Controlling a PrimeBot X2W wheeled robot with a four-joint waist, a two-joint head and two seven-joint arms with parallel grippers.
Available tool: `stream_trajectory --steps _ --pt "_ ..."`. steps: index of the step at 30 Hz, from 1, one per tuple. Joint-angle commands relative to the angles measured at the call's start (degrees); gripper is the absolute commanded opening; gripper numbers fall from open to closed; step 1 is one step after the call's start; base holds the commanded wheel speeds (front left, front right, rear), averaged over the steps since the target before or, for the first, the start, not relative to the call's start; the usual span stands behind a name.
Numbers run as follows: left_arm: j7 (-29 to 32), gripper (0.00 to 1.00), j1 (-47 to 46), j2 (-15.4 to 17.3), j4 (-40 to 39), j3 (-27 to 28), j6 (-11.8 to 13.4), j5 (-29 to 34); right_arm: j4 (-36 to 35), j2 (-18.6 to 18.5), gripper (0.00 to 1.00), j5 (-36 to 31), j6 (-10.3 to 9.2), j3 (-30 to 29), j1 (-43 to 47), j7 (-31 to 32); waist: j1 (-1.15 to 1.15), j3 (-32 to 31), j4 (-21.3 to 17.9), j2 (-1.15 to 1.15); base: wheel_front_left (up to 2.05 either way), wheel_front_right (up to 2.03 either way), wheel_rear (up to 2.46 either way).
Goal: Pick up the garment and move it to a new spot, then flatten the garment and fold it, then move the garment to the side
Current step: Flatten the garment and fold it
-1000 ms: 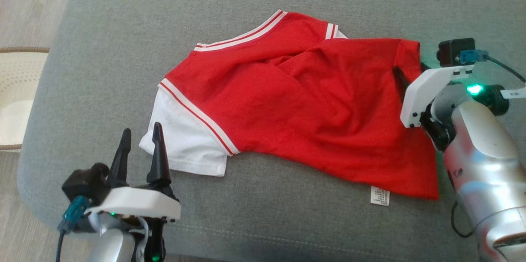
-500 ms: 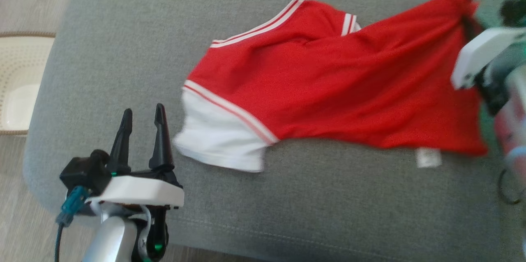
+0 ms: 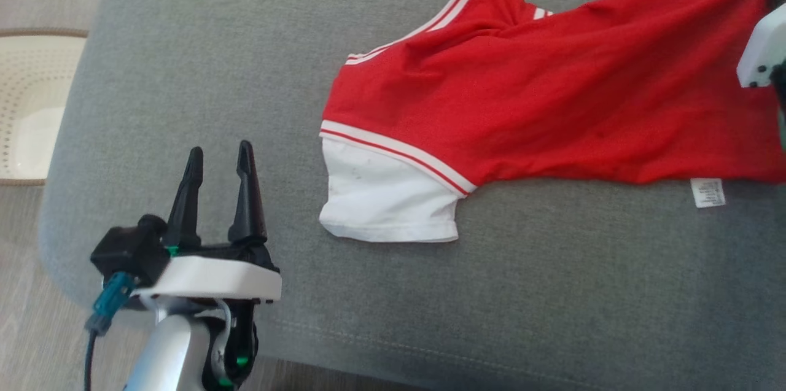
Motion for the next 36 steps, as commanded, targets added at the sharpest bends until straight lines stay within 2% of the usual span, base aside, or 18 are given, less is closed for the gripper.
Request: stream_trajectory --steps 1,9,14,19,27,36 --pt "-0.69 1.00 -1.81 0.32 -2.11 2.37 -0.23 0.62 -1.26 0.44 1.00 -0.40 -0.05 0.23 -1.17 -1.21 0.00 -0.11 -0.45 0.00 0.00 0.00 0.00" --pt "-0.69 1.00 -1.71 -0.59 -2.67 3.57 -1.74 1.73 -2.16 4.16 1.00 -0.82 -0.05 -0.33 -0.43 -9.17 0.00 -2.04 -4.08 0.00 0.00 0.00 0.00" --pt "-0.70 1.00 -1.43 -1.00 -1.07 4.09 -2.79 1.96 -6.14 7.37 1.00 0.10 -0.05 0.11 2.59 -12.38 0.00 -4.77 -6.81 0.00 0.00 0.00 0.00" --pt "-0.70 1.00 -0.28 -1.22 1.31 4.45 -3.47 2.05 -14.70 10.80 1.00 1.33 -0.05 -0.79 9.98 -13.13 0.00 -8.61 -9.28 0.00 0.00 0.00 0.00" --pt "-0.70 1.00 3.34 -1.44 5.43 4.60 -4.25 2.11 -33.70 16.21 1.00 1.41 -0.05 -4.24 29.70 -13.19 0.00 -15.33 -11.92 0.00 0.00 0.00 0.00" --pt "-0.70 1.00 8.47 -1.86 7.98 3.81 -4.86 3.31 -48.27 18.44 1.00 1.98 -0.05 -5.48 46.87 -12.25 0.00 -20.16 -12.77 0.00 0.00 0.00 0.00"
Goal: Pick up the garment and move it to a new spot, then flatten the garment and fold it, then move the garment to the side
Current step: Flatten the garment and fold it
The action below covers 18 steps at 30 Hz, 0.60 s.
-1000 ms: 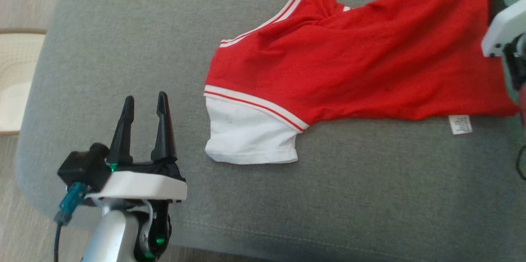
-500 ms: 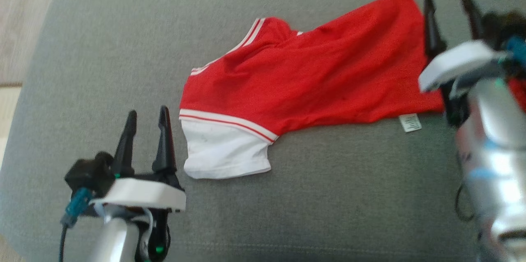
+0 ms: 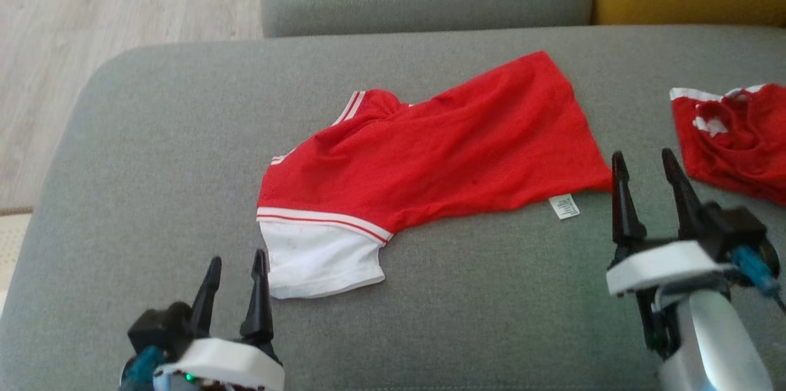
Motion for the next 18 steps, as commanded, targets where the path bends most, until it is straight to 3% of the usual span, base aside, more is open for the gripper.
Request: stream_trajectory --steps 1,8,18 --pt "-0.51 1.00 -1.03 -0.06 -1.31 1.33 -0.17 0.64 -4.89 0.63 1.00 2.08 -0.05 1.96 0.99 0.19 0.00 -1.25 -0.24 0.00 0.00 0.00 0.00" --pt "-0.51 1.00 -0.81 -0.37 -1.91 1.79 0.04 1.68 -11.72 0.66 1.00 7.11 -0.05 5.10 7.74 1.39 0.00 -1.69 -0.42 0.00 0.00 0.00 0.00" --pt "-0.51 1.00 -0.98 -0.67 -2.29 2.09 0.12 2.08 -11.12 0.67 1.00 9.27 -0.05 9.73 9.35 1.76 0.00 -1.95 0.02 0.00 0.00 0.00 0.00"
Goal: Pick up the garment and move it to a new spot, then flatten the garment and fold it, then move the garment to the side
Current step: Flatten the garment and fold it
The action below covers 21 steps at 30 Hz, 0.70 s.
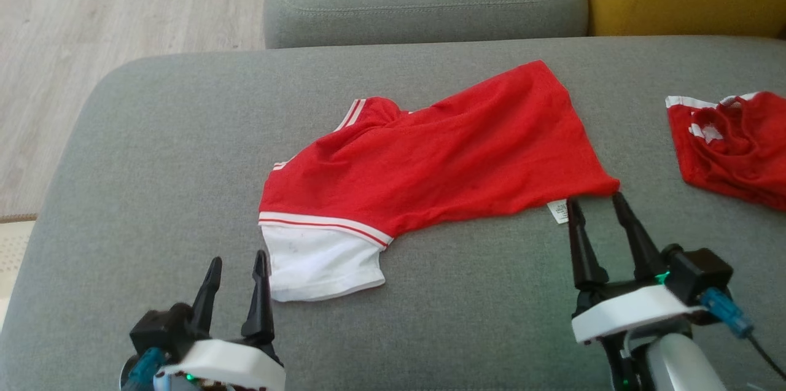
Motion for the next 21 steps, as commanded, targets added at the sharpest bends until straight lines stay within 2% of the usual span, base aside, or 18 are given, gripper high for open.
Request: stream_trajectory --steps 1,21 --pt "-0.52 1.00 -2.15 -0.33 -1.91 1.85 0.09 0.55 -1.51 -0.21 1.00 0.59 -0.05 1.78 -1.06 -0.35 0.00 -0.04 0.13 0.00 0.00 0.00 0.00" --pt "-0.52 1.00 -1.96 -0.44 -1.66 1.83 -0.05 0.87 -0.30 -0.21 1.00 -0.01 -0.05 2.08 -1.25 0.14 0.00 0.12 0.42 0.00 0.00 0.00 0.00"
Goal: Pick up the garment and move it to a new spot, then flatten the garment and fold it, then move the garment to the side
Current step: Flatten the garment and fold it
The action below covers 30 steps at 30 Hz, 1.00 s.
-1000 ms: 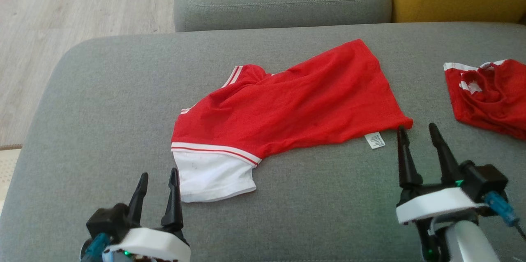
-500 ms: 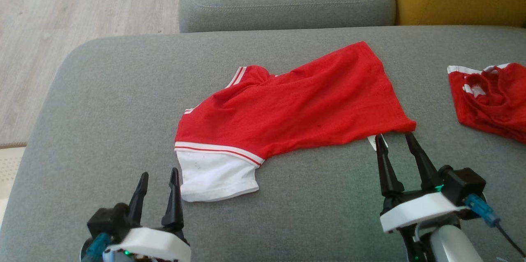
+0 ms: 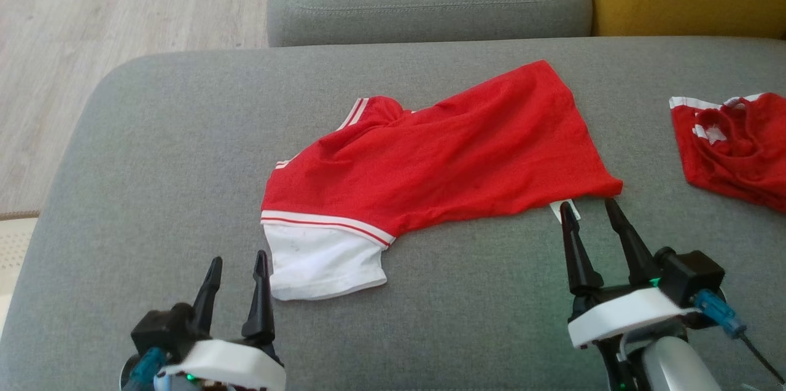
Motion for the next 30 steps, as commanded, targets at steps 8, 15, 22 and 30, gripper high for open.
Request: stream_trajectory --steps 8,15,22,30 --pt "-0.51 1.00 -1.88 -0.39 -1.11 1.47 -0.09 0.50 -1.75 -0.20 1.00 -0.93 -0.05 0.31 -1.19 -0.32 0.00 0.22 0.02 0.00 0.00 0.00 0.00" --pt "2.84 1.00 -2.26 -0.39 3.94 -0.16 -0.77 -0.92 -2.43 -0.20 1.00 -1.01 -0.05 0.46 -1.20 -0.02 0.00 2.08 -0.29 0.00 0.00 0.00 0.00" --pt "5.32 1.00 -5.29 -0.40 8.91 -0.03 -1.05 -6.59 -3.26 -0.20 1.00 -1.46 -0.05 0.48 -2.36 0.23 0.00 6.08 -1.61 0.00 0.00 0.00 0.00" --pt "4.26 1.00 -7.94 -0.40 12.65 0.27 -1.81 -9.28 -3.07 -0.20 1.00 -1.60 -0.05 0.26 -3.10 -0.04 0.00 8.09 -2.83 0.00 0.00 0.00 0.00"
